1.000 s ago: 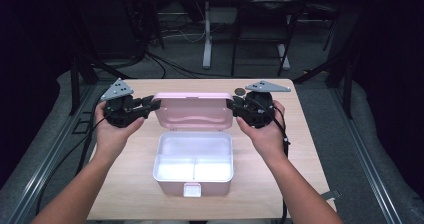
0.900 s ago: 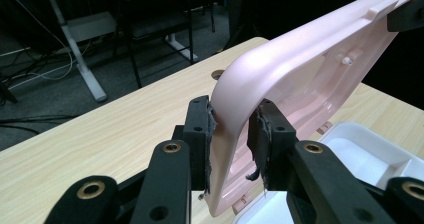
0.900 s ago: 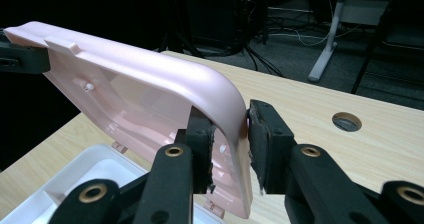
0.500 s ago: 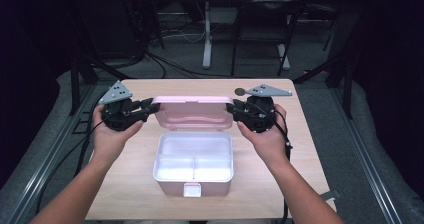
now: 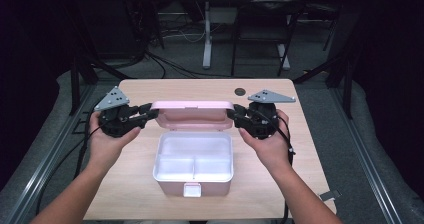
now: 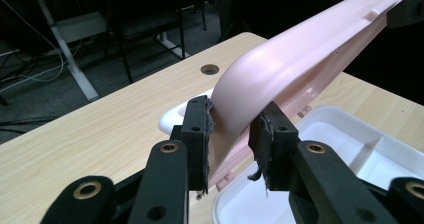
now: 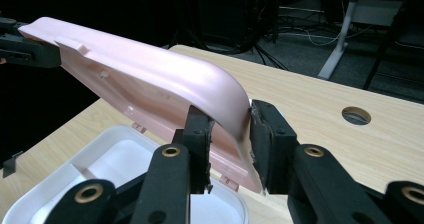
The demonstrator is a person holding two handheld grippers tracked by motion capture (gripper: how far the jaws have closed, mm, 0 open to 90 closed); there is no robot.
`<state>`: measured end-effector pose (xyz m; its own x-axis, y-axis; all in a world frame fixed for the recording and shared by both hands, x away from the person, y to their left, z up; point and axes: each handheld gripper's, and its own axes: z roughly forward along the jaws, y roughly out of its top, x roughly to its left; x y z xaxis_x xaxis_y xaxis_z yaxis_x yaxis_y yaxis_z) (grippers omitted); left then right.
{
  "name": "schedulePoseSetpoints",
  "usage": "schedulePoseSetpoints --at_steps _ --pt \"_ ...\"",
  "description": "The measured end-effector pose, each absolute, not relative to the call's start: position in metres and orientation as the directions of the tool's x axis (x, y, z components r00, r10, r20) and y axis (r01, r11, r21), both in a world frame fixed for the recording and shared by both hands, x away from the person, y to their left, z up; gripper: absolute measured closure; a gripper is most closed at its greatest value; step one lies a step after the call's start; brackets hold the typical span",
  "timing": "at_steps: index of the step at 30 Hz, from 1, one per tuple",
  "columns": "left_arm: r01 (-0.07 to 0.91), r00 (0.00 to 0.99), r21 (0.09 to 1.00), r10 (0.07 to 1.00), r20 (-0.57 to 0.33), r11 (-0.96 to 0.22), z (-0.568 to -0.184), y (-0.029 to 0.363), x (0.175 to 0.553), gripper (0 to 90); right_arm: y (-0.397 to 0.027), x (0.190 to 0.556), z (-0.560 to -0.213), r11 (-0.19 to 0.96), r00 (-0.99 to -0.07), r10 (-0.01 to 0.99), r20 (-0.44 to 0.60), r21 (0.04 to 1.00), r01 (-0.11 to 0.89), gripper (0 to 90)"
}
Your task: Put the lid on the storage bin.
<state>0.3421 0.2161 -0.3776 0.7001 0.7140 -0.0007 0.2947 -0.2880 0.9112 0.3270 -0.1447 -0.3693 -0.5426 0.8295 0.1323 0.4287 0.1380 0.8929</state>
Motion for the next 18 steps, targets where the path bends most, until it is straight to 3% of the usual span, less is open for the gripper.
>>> schedulePoseSetpoints --at_steps 18 --pt "0.281 0.731 0.916 0.683 -0.009 -0.288 -0.392 0.226 0.305 68.0 -0.148 0.289 -0.386 0.169 -0.591 0.800 0.101 0.908 0.384 68.1"
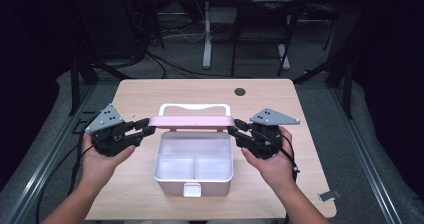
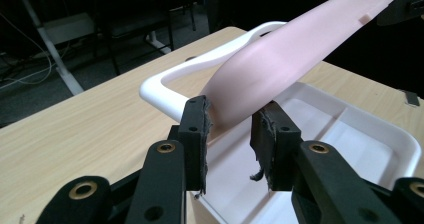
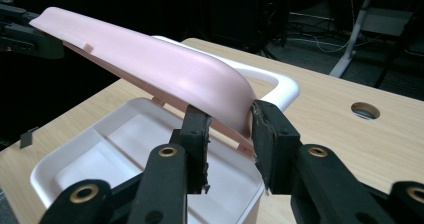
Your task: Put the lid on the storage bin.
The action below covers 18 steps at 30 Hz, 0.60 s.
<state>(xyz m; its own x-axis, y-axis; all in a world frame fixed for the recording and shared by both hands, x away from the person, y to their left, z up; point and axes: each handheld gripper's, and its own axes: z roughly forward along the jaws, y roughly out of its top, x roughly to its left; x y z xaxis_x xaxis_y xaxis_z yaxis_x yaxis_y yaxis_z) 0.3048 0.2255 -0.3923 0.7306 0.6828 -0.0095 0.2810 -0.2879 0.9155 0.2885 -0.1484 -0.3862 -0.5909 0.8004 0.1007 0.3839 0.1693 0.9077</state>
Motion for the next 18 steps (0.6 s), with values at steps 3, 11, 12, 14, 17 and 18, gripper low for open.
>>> schedulePoseSetpoints --at_steps 3,11,12,14,17,18 --pt "0.284 0.738 0.915 0.674 -0.017 -0.288 -0.396 0.228 0.299 68.2 -0.149 0.281 -0.390 0.167 -0.594 0.798 0.101 0.910 0.379 68.4" --pt "0.281 0.748 0.918 0.663 -0.027 -0.281 -0.404 0.231 0.285 69.7 -0.153 0.267 -0.399 0.171 -0.605 0.790 0.101 0.911 0.375 71.9" --pt "0.282 0.749 0.917 0.662 -0.029 -0.280 -0.405 0.232 0.285 70.1 -0.154 0.266 -0.400 0.170 -0.606 0.788 0.105 0.910 0.378 72.1" --pt "0.289 0.752 0.917 0.658 -0.041 -0.274 -0.408 0.234 0.283 71.0 -0.155 0.265 -0.403 0.171 -0.610 0.785 0.105 0.911 0.376 73.4" --pt "0.299 0.751 0.920 0.657 -0.064 -0.252 -0.411 0.235 0.281 72.5 -0.157 0.263 -0.406 0.169 -0.622 0.774 0.119 0.908 0.384 75.4" --pt "0.298 0.752 0.921 0.657 -0.064 -0.251 -0.411 0.235 0.280 72.7 -0.158 0.262 -0.406 0.167 -0.618 0.777 0.121 0.906 0.388 75.7"
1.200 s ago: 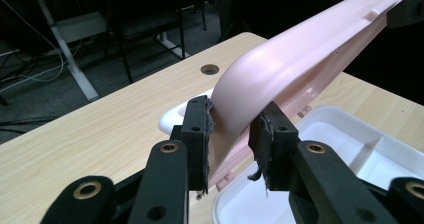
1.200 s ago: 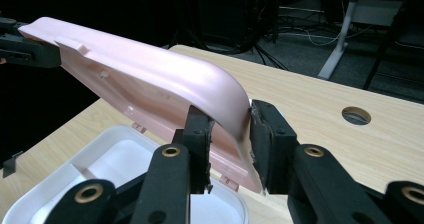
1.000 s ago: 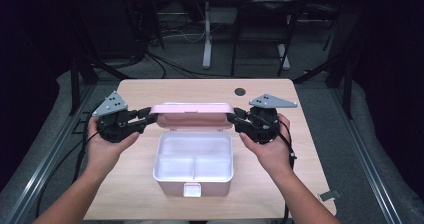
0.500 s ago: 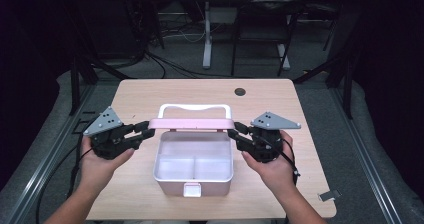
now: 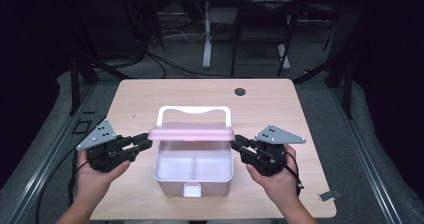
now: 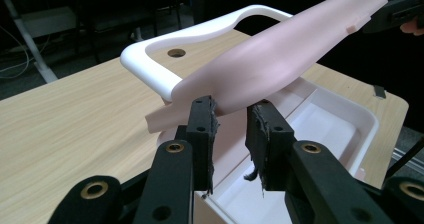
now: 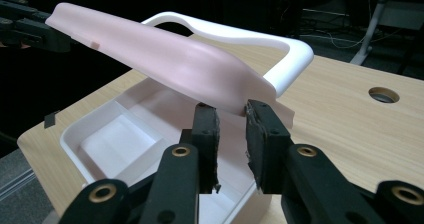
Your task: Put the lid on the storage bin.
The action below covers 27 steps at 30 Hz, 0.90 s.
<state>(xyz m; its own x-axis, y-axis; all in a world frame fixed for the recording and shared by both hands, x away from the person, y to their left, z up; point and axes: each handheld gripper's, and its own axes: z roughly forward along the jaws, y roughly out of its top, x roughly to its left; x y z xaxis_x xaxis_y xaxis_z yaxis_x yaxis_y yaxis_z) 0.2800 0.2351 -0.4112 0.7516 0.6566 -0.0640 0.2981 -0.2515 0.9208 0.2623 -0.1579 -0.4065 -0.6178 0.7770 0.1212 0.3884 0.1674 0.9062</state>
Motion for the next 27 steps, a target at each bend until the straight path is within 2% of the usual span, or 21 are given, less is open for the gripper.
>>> schedulePoseSetpoints --at_steps 17,27 --pt "0.317 0.754 0.908 0.654 -0.066 -0.274 -0.423 0.237 0.273 74.9 -0.162 0.253 -0.420 0.168 -0.627 0.765 0.150 0.893 0.418 80.3" --pt "0.339 0.756 0.895 0.650 -0.077 -0.289 -0.431 0.243 0.265 75.2 -0.168 0.246 -0.428 0.167 -0.616 0.770 0.166 0.879 0.446 80.1"
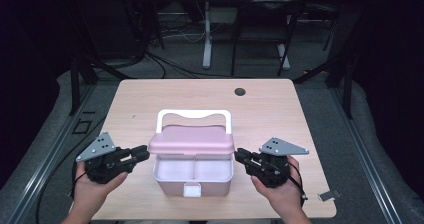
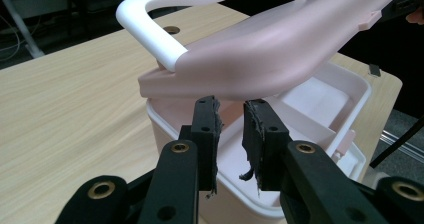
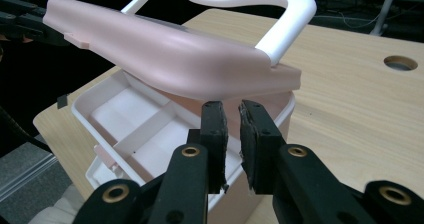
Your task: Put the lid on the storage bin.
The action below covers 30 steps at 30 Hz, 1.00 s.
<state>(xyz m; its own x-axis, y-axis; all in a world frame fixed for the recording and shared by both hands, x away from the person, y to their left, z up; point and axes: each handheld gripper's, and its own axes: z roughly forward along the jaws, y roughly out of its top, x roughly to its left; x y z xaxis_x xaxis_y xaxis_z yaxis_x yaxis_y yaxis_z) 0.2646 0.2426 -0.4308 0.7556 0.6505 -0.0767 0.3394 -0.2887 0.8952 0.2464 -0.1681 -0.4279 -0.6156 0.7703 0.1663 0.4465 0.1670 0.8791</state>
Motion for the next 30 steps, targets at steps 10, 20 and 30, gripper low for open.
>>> schedulePoseSetpoints --at_steps 10,20,30 --pt "0.374 0.730 0.879 0.678 -0.083 -0.295 -0.439 0.253 0.263 74.8 -0.176 0.244 -0.435 0.151 -0.585 0.791 0.179 0.869 0.471 80.1" --pt "0.380 0.715 0.887 0.691 -0.102 -0.262 -0.439 0.252 0.276 72.2 -0.179 0.251 -0.435 0.138 -0.578 0.794 0.189 0.870 0.473 79.4" --pt "0.418 0.674 0.877 0.729 -0.124 -0.238 -0.444 0.259 0.301 68.4 -0.178 0.273 -0.434 0.121 -0.546 0.816 0.188 0.870 0.479 73.5"
